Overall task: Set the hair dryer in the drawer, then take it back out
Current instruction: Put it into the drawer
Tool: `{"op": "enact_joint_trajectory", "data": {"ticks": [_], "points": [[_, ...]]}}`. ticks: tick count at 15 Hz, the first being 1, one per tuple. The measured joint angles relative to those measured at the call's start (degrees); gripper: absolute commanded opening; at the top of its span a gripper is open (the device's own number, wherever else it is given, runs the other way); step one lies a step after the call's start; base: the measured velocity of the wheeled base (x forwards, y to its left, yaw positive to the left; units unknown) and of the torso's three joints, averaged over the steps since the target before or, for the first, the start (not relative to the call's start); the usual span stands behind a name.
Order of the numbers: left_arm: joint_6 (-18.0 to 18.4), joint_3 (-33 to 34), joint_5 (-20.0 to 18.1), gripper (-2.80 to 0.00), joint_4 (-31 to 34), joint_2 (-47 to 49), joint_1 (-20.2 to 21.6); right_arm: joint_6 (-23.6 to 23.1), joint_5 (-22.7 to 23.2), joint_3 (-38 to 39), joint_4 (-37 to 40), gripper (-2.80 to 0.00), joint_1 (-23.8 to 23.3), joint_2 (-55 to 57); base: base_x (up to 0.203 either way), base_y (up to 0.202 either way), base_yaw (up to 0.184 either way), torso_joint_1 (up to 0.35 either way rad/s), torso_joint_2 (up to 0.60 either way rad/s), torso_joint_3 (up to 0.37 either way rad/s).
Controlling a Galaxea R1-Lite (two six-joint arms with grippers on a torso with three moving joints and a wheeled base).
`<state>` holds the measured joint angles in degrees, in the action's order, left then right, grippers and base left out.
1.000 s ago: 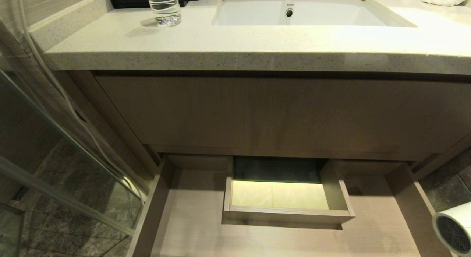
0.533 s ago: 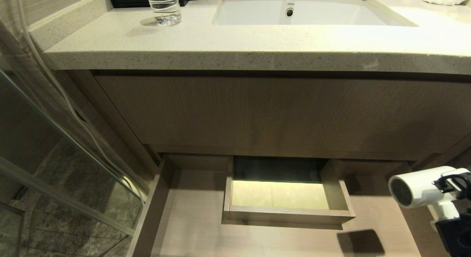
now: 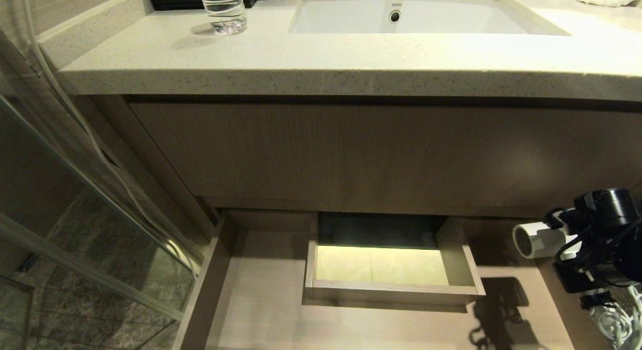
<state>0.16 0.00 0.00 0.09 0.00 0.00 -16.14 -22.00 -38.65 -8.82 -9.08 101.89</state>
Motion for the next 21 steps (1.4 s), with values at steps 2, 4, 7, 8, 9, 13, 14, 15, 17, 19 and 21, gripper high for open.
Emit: {"op": "enact_joint_trajectory", "data": {"ticks": [2,4,7,8,9,13,14,15,17,19,21], "points": [[0.0,0.0,0.0,-2.8,0.0,0.0,0.0,-1.4,0.1,-3.3,-0.1,-2.8,-1.9,5.5,0.0,0.0,0.0,0.0,0.0,0.0],[0.0,0.0,0.0,-2.8,0.0,0.0,0.0,-2.1,0.5,-5.7,-0.4,-2.8,-2.5,9.9,0.0,0.0,0.0,0.0,0.0,0.0],[0.0,0.0,0.0,-2.8,0.0,0.0,0.0,-2.3,0.8,-9.6,-0.7,-2.8,-2.7,15.9,0.0,0.0,0.0,0.0,0.0,0.0],[0.0,0.0,0.0,-2.8,0.0,0.0,0.0,-2.4,0.9,-11.4,-0.8,-2.8,-2.6,17.8,0.0,0.0,0.0,0.0,0.0,0.0],[0.0,0.0,0.0,-2.8,0.0,0.0,0.0,-2.5,1.0,-13.4,-0.8,-2.8,-2.5,19.8,0.0,0.0,0.0,0.0,0.0,0.0],[0.0,0.0,0.0,-2.8,0.0,0.0,0.0,-4.2,1.5,-17.4,-0.9,-2.8,-2.6,25.6,0.0,0.0,0.0,0.0,0.0,0.0],[0.0,0.0,0.0,-2.8,0.0,0.0,0.0,-4.6,2.0,-17.7,-0.9,-2.8,-2.6,26.7,0.0,0.0,0.0,0.0,0.0,0.0],[0.0,0.0,0.0,-2.8,0.0,0.0,0.0,-4.9,2.4,-17.8,-0.9,-2.8,-2.5,27.7,0.0,0.0,0.0,0.0,0.0,0.0],[0.0,0.0,0.0,-2.8,0.0,0.0,0.0,-5.4,2.6,-18.6,-0.9,-2.8,-2.5,29.6,0.0,0.0,0.0,0.0,0.0,0.0],[0.0,0.0,0.0,-2.8,0.0,0.0,0.0,-6.4,2.6,-20.1,-0.8,-2.8,-2.6,31.7,0.0,0.0,0.0,0.0,0.0,0.0],[0.0,0.0,0.0,-2.8,0.0,0.0,0.0,-6.8,2.9,-22.3,-0.9,-2.8,-2.6,33.9,0.0,0.0,0.0,0.0,0.0,0.0]]}}
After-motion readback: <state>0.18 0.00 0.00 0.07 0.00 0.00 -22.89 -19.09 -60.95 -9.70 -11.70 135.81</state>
